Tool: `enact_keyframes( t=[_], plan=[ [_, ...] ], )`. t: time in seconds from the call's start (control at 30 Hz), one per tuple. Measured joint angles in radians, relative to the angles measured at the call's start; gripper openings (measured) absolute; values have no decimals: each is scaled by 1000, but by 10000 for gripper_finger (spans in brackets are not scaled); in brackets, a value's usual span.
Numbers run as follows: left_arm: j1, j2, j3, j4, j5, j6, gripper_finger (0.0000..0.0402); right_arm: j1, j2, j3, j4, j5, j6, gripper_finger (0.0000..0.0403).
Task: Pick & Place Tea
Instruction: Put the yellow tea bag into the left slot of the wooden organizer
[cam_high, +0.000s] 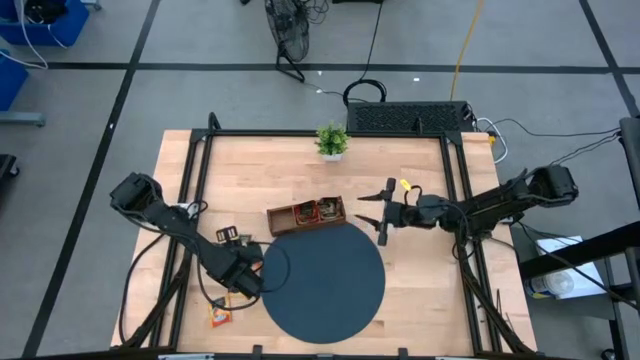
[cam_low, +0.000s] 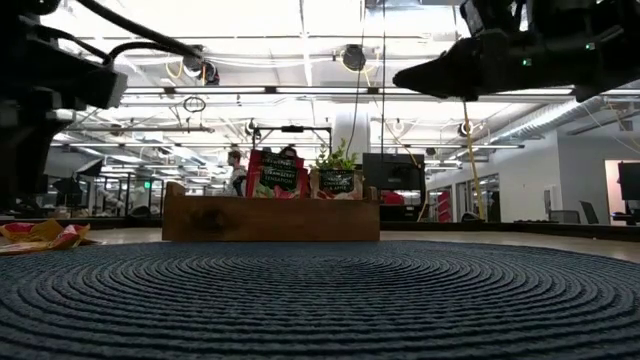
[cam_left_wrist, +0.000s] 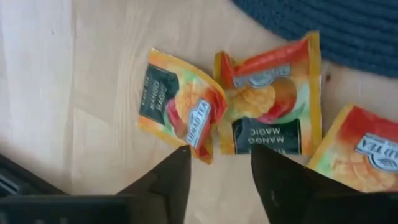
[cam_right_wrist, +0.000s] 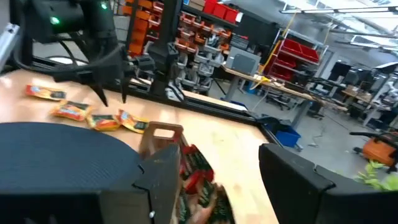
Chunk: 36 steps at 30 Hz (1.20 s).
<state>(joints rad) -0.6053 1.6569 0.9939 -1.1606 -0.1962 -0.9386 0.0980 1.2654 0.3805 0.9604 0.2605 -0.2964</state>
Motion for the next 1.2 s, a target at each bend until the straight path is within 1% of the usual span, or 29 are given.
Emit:
enact_keyframes(
  t=[0.13, 0.23, 0.33, 0.43, 0.57, 0.77, 0.87, 1.1, 1.2],
  plan=[
    [2, -1, -9, 4, -6, -5, 196, -33, 0, 0, -1, -1, -23, 201],
    [3, -1, -40, 7, 5, -7, 203, -53, 0, 0, 0, -2, -23, 200],
    [3, -1, -87, 26, 24, -6, 201, -65, 0, 0, -2, -3, -23, 201],
    [3, -1, -135, 64, 20, 8, 195, -72, 0, 0, -11, -3, -20, 200],
    [5, -1, -173, 65, 15, 10, 192, -78, 0, 0, -14, -4, -7, 200],
    [5, -1, -181, 67, 5, 19, 191, -92, 0, 0, -24, -4, 0, 200],
    [5, -1, -181, 95, 0, 23, 191, -101, 1, 0, -32, -4, 0, 199],
    [8, -3, -181, 164, -7, 93, 191, -128, 1, 1, -57, -4, 23, 198],
    [15, -3, -180, 168, -14, 100, 191, -139, 1, 1, -66, -4, 23, 198]
  ],
)
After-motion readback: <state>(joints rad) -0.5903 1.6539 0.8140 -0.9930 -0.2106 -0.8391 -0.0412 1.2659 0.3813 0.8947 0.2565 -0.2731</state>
